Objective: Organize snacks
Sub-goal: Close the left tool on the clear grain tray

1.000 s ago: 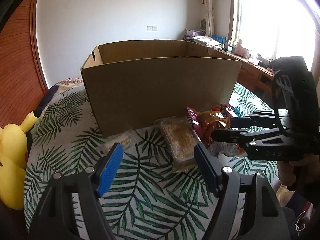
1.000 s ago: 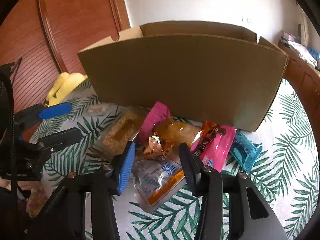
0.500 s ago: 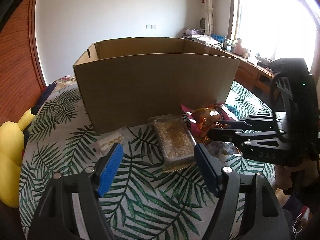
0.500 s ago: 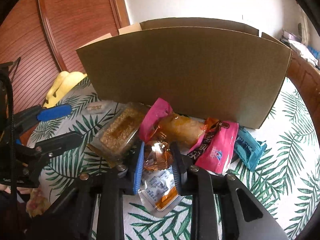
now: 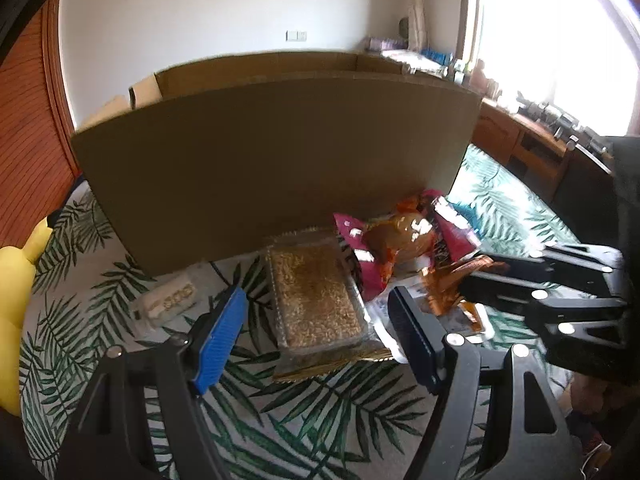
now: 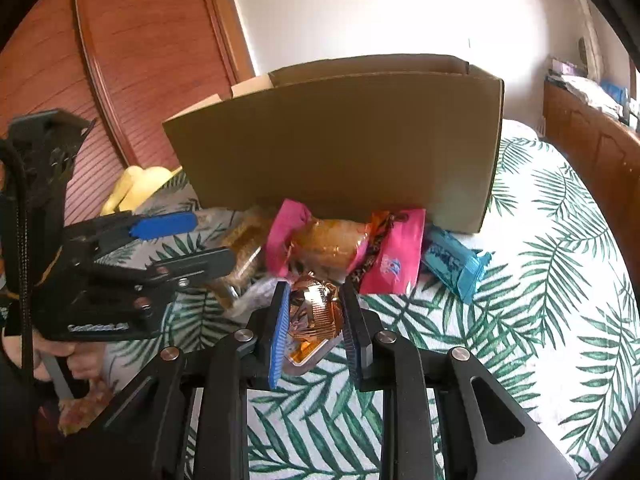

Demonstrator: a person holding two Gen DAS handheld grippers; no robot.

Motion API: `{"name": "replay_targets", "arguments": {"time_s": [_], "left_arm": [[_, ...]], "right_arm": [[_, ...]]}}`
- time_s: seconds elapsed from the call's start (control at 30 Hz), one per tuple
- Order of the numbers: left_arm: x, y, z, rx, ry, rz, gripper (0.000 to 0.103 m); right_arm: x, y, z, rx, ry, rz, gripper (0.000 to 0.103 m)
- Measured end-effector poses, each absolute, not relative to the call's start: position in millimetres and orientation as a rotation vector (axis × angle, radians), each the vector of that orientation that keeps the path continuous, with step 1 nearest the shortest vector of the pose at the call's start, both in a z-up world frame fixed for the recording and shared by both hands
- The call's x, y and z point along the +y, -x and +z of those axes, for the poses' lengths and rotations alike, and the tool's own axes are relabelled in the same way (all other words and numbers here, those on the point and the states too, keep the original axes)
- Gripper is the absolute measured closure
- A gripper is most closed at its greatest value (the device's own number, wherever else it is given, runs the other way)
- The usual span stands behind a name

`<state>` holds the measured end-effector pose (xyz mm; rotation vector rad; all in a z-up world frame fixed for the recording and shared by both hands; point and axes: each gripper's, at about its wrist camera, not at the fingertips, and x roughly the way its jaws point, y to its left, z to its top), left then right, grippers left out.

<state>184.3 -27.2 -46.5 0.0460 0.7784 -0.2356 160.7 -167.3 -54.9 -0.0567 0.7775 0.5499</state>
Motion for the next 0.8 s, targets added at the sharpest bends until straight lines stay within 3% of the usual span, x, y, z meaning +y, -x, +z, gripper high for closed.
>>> {"name": "replay_targets", "arguments": {"time_s": [0.6, 0.7, 0.73, 0.8], "left_arm": [[-45, -205, -67, 0.841, -0.051, -0.182, 0.029], [-43, -203, -66, 0.829, -0.04, -0.195, 0.041], [-43, -201, -66, 0.825, -0.038, -0.201, 0.051], [-41, -197, -66, 0.816, -0.048, -0.197, 0.053]], "right_arm": [[-177, -173, -55, 0.773, -0.007, 0.535, 0.079], [-178, -174, -56, 0.781, -0.009, 0.536, 0.079], [-178, -174, -56, 0.782, -0.003, 0.534, 0.079], [-175, -174, -57, 0.781, 0.005, 0.533, 0.079]]}}
